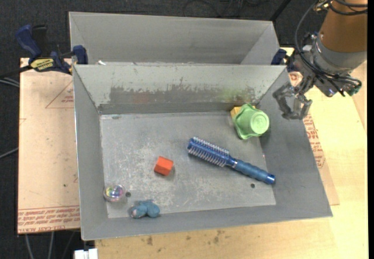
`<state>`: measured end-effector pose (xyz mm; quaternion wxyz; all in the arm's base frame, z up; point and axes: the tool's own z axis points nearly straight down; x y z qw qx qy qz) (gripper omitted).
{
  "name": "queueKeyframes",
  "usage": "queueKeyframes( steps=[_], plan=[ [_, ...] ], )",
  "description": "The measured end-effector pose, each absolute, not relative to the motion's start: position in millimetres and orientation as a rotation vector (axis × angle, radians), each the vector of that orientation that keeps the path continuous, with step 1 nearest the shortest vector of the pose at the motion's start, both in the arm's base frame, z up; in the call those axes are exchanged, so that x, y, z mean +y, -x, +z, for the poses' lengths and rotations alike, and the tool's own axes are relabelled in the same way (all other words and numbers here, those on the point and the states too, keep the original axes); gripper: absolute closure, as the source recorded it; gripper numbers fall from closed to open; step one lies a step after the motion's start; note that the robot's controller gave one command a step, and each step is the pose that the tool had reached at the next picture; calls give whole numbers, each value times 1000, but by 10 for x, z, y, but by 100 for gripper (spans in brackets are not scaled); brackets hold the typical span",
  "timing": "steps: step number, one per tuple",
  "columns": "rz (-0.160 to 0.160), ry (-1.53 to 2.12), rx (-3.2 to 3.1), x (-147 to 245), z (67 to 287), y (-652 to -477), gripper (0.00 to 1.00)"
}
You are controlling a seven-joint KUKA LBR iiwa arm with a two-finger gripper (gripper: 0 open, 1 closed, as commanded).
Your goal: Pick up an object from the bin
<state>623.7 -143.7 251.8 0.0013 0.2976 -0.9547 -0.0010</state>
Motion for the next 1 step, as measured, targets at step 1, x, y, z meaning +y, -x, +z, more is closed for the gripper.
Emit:
queueKeyframes(
  steps=[1],
  plan=[
    [-1,-937,-3002,-1427,2545,-6250,0]
  ],
)
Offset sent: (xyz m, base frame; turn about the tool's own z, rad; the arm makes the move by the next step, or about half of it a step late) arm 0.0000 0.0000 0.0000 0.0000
